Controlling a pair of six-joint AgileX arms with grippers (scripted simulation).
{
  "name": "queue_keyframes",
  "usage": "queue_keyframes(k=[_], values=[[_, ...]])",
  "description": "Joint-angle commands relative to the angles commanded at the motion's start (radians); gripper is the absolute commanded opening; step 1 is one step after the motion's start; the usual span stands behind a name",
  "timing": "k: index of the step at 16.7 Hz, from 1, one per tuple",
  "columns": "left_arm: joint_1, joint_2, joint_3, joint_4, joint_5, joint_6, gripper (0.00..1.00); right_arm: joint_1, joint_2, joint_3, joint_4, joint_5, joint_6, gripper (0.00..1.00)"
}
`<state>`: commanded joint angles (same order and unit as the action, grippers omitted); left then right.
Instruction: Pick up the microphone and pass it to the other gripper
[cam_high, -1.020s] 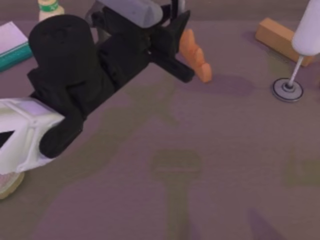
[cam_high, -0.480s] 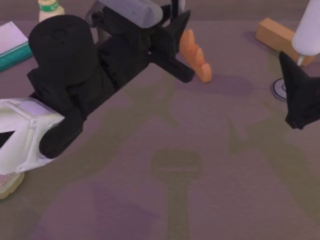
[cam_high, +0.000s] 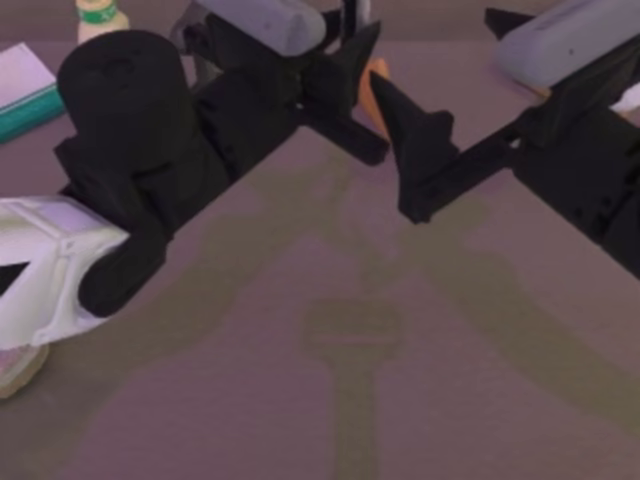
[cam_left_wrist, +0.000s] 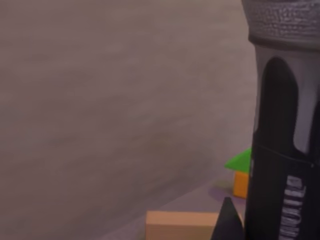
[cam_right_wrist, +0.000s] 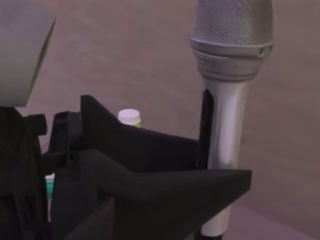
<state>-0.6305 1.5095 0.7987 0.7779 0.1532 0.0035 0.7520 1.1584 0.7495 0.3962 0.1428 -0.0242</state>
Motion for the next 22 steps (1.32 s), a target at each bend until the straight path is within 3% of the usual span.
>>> queue_keyframes(k=[7,15,21,22], values=[[0.0,0.0,0.0,0.0,0.0,0.0,0.0,0.005,0.026,0.02,0.007,-0.002,0.0,1.0],[0.0,0.0,0.0,0.0,0.0,0.0,0.0,-0.028,0.372,0.283,0.084,-0.03,0.001,1.0],[0.0,0.0,0.0,0.0,0.0,0.0,0.0,-0.035,0.418,0.325,0.094,-0.037,0.001,1.0],[0.0,0.0,0.0,0.0,0.0,0.0,0.0,-0.035,0.418,0.325,0.094,-0.037,0.001,0.92]])
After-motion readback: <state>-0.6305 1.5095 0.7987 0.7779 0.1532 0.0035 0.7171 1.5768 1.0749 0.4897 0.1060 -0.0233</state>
